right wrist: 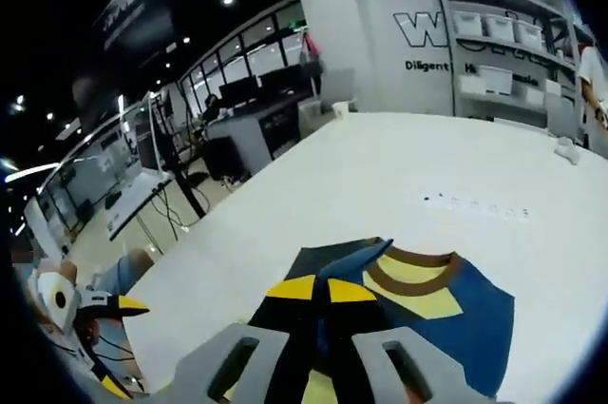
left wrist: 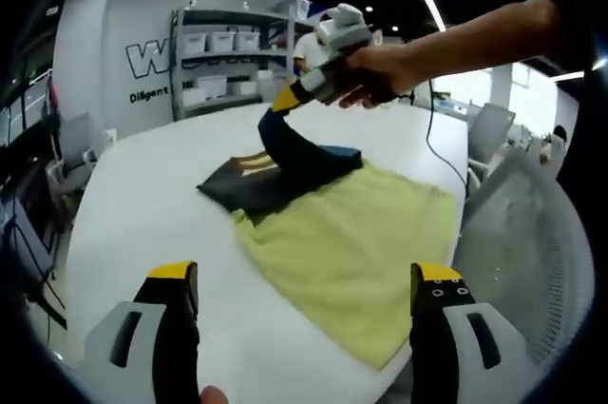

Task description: Fold the garment on the visible template until the final outline fits inside the template.

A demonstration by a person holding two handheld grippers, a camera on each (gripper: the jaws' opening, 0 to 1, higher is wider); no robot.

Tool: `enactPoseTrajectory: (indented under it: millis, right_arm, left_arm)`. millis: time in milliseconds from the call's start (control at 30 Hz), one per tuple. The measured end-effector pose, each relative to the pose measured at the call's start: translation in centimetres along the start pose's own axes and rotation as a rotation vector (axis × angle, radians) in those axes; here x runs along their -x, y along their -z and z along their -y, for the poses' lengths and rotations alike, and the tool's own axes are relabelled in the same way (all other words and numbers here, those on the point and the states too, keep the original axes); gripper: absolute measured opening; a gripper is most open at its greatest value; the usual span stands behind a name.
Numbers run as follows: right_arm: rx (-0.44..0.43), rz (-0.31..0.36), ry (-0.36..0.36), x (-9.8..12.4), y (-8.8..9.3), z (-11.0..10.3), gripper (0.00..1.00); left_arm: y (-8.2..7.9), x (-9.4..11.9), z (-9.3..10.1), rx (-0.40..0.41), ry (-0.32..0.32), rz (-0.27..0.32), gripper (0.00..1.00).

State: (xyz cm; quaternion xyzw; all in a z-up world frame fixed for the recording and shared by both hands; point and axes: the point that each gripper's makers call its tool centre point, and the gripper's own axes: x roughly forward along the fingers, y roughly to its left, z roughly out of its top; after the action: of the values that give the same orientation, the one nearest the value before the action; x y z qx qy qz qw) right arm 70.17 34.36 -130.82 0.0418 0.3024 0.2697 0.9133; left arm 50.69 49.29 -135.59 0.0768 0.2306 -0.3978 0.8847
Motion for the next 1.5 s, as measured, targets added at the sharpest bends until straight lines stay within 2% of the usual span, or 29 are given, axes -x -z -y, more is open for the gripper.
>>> enactPoseTrajectory:
  millis: [267,733,1000,1267,1500]
  right_arm:
    - [-0.025,-0.039,-0.037,-1.1,0.9,-0.1,0.0]
    - [-0.003,-0.107,-0.057,-3.8,4.4,-1.4,0.0]
    - [-0.051,-0.115,-0.055,-5.0,5.9,-1.7,0.0]
    - [-0.084,-0.113,-0.083,-5.9,6.9,-2.6,0.0]
    - [-0.057,-0.113,-0.127,-5.8,7.1,-3.4,0.0]
  left_arm:
    - [0.3,0.2,-0.9,0.028,-0.02,-0.001,0.88]
    - [0.3,0.3,0.4,0.019,-0.015,-0.006,0.88]
    - [1.1,1.0,0.3,0.029,-0.027,-0.028,0.88]
    - [1.9,0.9,1.2,0.026,-0.01,-0.05,0.88]
    - [2.0,1.1,0.9,0.039,-0.024,-0.045,0.88]
